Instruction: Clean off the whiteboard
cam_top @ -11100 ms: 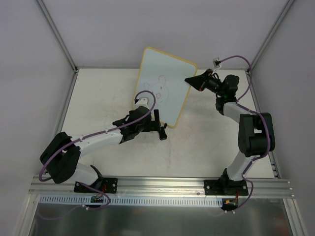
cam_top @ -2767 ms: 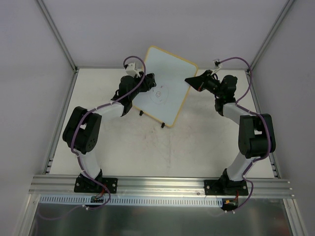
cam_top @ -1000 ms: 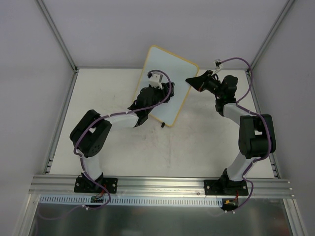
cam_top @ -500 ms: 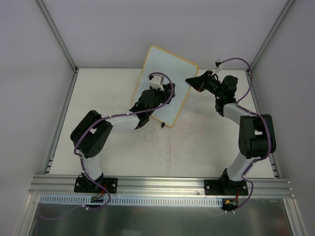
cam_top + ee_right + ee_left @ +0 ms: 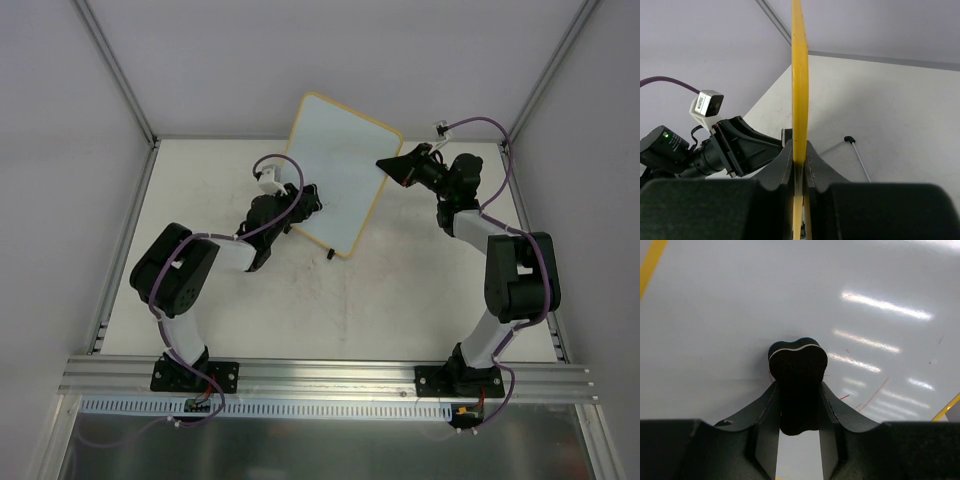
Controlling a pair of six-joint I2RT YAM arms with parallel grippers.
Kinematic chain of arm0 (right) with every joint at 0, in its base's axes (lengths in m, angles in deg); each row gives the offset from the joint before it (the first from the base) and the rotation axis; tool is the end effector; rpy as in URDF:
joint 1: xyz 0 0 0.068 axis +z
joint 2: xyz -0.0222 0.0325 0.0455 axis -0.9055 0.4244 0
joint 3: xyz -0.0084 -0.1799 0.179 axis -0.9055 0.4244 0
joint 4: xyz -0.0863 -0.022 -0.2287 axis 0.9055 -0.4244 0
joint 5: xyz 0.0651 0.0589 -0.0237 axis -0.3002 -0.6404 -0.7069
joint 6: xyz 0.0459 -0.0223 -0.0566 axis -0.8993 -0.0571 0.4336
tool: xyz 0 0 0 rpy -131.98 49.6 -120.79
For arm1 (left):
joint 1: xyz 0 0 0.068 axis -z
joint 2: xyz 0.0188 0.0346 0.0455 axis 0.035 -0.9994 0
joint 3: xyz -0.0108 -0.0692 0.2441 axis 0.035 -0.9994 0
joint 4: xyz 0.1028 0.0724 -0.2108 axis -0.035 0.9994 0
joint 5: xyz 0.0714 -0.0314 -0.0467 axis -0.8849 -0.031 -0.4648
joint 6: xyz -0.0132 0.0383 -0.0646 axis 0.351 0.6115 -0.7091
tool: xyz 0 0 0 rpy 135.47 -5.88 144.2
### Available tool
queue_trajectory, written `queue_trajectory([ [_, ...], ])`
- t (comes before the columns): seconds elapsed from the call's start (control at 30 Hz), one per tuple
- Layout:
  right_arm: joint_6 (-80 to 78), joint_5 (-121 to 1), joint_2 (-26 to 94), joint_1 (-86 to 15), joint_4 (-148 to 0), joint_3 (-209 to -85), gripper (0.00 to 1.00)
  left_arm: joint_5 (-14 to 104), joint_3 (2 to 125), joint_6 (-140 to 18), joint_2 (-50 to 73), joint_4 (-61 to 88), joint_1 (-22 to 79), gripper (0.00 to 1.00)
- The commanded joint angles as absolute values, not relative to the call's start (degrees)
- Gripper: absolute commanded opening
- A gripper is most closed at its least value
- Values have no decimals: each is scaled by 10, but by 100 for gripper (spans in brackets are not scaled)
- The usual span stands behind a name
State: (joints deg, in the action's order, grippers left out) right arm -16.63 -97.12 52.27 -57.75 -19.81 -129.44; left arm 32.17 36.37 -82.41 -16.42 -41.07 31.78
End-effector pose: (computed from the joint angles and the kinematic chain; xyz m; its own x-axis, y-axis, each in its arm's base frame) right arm 0.3784 0.0933 0.2744 -0.1015 0.2620 -0.9597 -0.7946 0.5591 0.2367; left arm 0.3373 -0.1869 0.1860 -0.2468 -0.4812 -0.8411 0.3467 0.7667 -0.5404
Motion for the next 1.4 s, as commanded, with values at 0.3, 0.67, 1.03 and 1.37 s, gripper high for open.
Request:
queue_trajectory([
  [0.3,-119,-1016,499,-559,-181,-1287,0,297,342,-963,-192,-299,257,0],
  [0.67,-120,-1016,501,-559,-180,-1288,0,327,366,-931,-176,-314,263,0],
  [1.03,-119,-1017,503,-559,-180,-1289,0,336,483,-802,-173,-256,328,0],
  [1.37,-119,-1018,503,-558,-181,-1289,0,387,557,-689,-181,-247,401,0],
])
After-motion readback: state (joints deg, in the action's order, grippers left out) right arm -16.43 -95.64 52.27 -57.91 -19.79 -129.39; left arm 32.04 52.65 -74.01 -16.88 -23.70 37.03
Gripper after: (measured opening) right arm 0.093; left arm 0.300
